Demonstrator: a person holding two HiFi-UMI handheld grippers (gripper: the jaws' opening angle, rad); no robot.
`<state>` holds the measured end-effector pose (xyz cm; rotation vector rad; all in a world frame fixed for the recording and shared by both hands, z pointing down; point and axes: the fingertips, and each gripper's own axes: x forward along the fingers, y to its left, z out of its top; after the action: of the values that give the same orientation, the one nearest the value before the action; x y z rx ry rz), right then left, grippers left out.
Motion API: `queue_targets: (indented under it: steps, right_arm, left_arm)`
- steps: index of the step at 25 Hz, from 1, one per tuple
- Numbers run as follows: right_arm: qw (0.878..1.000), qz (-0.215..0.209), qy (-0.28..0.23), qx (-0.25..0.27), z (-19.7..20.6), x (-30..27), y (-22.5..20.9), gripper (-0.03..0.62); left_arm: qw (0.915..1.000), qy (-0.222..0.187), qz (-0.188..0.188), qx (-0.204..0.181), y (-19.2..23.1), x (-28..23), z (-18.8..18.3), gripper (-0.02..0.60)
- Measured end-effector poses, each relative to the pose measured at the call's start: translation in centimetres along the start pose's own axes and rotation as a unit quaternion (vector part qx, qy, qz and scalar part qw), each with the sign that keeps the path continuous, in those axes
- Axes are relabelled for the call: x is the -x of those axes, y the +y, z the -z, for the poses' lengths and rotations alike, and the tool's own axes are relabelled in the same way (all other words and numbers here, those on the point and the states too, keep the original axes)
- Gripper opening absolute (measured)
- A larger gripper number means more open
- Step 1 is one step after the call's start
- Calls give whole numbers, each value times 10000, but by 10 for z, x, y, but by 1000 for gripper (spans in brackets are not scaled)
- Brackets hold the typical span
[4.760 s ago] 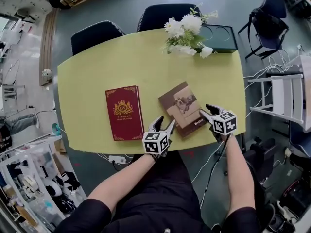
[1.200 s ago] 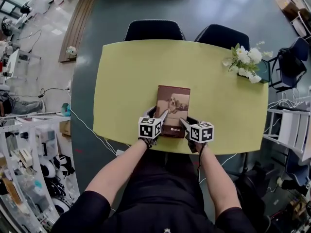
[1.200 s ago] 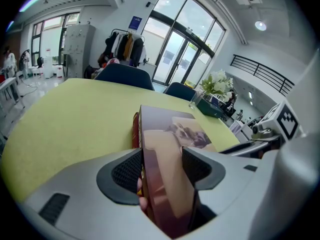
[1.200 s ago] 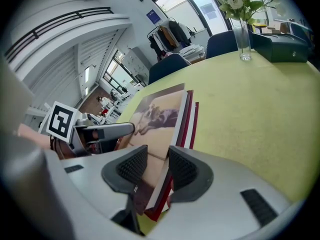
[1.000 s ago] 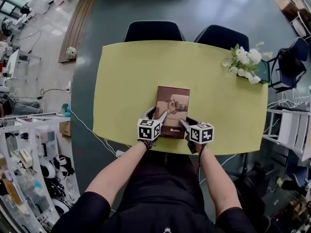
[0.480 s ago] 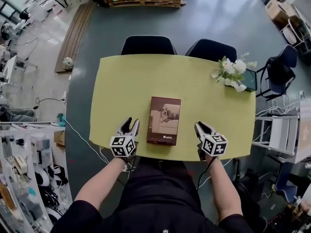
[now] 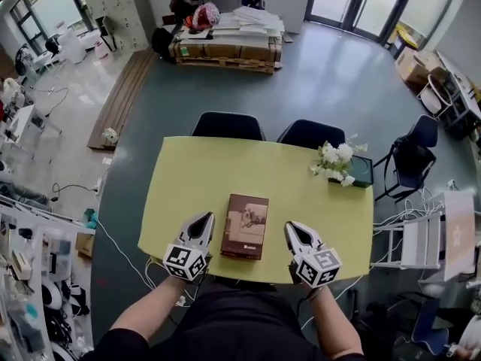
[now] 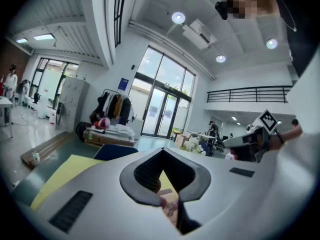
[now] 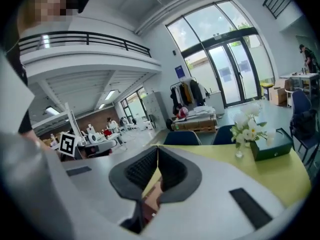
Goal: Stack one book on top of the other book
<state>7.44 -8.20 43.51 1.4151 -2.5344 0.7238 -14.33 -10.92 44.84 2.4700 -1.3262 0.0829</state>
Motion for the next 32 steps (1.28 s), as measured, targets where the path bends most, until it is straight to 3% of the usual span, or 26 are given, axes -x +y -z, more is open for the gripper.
queue_targets:
  steps: [6, 12, 24, 32]
  right_arm:
    - [9951, -518, -418, 729, -53, 18, 71, 15]
    - [9880, -662, -519, 1291, -64, 40, 110, 15]
    - [9868, -520, -414, 1479, -58, 48, 128, 14]
    - [9878, -485, -280, 1455, -41, 53, 133, 14]
  left_arm:
    - [9987, -165, 445, -187, -55, 12, -45, 9]
    - [9966, -148, 784, -192, -88, 36, -59, 9]
    - [9904, -110, 1333, -335, -123, 51, -66, 9]
    - [9894, -108, 1414, -301, -128, 55, -63, 9]
